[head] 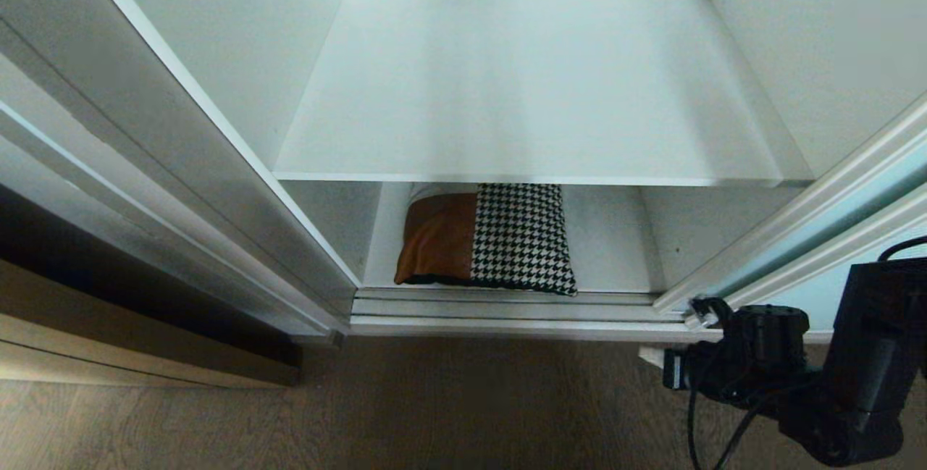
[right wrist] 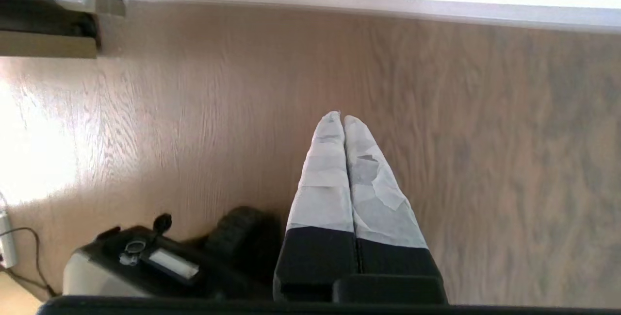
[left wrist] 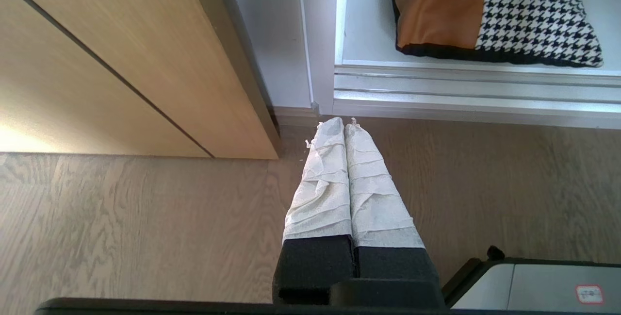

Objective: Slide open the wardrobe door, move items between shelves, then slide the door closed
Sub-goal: Place the pillow on the higher shelf

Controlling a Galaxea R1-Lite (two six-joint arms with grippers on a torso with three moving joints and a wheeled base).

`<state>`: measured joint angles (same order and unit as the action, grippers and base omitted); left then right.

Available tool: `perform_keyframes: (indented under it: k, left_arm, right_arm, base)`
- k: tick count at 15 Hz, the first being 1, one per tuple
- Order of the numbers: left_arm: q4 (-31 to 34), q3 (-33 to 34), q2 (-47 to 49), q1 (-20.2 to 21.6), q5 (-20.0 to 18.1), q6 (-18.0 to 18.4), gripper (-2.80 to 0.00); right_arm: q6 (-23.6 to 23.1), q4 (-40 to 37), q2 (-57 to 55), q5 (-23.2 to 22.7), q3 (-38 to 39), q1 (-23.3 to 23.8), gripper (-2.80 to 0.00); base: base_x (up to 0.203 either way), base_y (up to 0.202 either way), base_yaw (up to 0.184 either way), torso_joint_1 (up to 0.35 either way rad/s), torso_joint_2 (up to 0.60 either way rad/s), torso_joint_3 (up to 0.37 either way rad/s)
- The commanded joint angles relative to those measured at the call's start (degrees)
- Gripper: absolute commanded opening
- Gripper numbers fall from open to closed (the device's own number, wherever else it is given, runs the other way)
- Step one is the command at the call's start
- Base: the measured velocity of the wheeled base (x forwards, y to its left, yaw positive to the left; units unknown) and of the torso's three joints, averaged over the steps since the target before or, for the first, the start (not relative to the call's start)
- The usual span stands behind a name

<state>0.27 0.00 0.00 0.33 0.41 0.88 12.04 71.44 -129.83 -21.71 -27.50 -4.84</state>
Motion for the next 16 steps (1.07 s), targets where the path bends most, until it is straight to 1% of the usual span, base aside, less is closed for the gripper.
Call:
perform_keyframes:
  k: [1, 6, 7, 8, 10, 13, 14, 16]
  left_arm:
    - [0.00, 0.09, 0.09, 0.02, 0.02, 0.00, -2.80]
    - [0.00, 0.09, 0.09, 0.02, 0.02, 0.00, -2.80]
    - [0.00, 0.09, 0.09, 0.02, 0.02, 0.00, -2.80]
    - [0.00, 0.09, 0.09, 0.02, 0.02, 0.00, -2.80]
    - [0.00, 0.09, 0.09, 0.02, 0.02, 0.00, -2.80]
    - [0.00, 0.09, 0.09, 0.02, 0.02, 0.00, -2.80]
    - [0.00, 0.09, 0.09, 0.02, 0.02, 0.00, -2.80]
    - [0.00, 0.09, 0.09, 0.02, 0.02, 0.00, -2.80]
  right_arm:
    - [0.08, 0.82, -2.92, -0.17, -1.16, -0.91, -2.80]
    - [1.65, -0.51, -3.05, -0.35, -5.35, -1.05, -2.80]
    - [2.59, -0.53, -3.53, -0.35, -6.41, -1.08, -2.80]
    - [4.46, -0.25, -2.91, -0.35, -6.31, -1.11, -2.80]
    - [5.89, -0.16, -1.72, -0.44, -6.92, -1.40, -2.80]
    - [7.61, 1.93, -2.24, -0.03, -6.14, -4.19, -2.80]
    - [7.71, 3.24, -2.96, 0.07, -5.78, -4.31, 0.00]
    - [7.81, 5.25, -4.55, 0.59, -6.58, -3.88, 0.00]
  base:
    - [0.000, 0.000, 0.000, 0.000, 0.00, 0.000]
    - [0.000, 0.000, 0.000, 0.000, 0.00, 0.000]
    - [0.000, 0.000, 0.000, 0.000, 0.00, 0.000]
    - [0.000, 0.000, 0.000, 0.000, 0.00, 0.000]
    - [0.000, 0.000, 0.000, 0.000, 0.00, 0.000]
    - [0.000, 0.000, 0.000, 0.000, 0.00, 0.000]
    - [0.000, 0.000, 0.000, 0.000, 0.00, 0.000]
    - [0.000, 0.000, 0.000, 0.000, 0.00, 0.000]
